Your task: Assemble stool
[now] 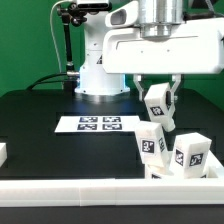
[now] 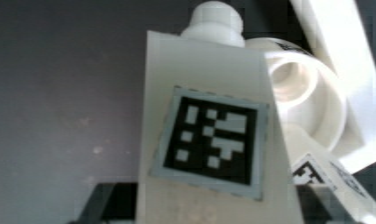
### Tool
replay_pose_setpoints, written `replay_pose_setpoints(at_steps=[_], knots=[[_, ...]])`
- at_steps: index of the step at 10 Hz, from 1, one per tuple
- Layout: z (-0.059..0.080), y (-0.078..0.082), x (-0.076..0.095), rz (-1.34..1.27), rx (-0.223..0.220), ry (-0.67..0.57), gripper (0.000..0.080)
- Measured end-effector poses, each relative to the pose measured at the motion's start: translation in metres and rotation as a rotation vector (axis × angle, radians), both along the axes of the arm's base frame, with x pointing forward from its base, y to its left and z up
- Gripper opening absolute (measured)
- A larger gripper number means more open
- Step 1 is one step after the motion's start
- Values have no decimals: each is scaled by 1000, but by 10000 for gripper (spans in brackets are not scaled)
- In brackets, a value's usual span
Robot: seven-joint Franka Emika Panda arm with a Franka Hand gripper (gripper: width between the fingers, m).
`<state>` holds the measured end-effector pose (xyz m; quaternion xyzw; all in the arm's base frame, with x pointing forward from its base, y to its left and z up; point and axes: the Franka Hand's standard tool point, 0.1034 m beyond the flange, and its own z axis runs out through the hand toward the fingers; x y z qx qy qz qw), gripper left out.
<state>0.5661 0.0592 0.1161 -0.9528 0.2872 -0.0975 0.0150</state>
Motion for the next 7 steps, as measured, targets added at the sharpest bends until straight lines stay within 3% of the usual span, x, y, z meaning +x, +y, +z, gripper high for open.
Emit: replay_pose_setpoints(at_steps=[4, 6, 7], knots=[[-1, 6, 3, -1, -8, -36, 327], [2, 57, -4, -5, -28, -70, 327], [3, 71, -8, 19, -34, -55, 327]])
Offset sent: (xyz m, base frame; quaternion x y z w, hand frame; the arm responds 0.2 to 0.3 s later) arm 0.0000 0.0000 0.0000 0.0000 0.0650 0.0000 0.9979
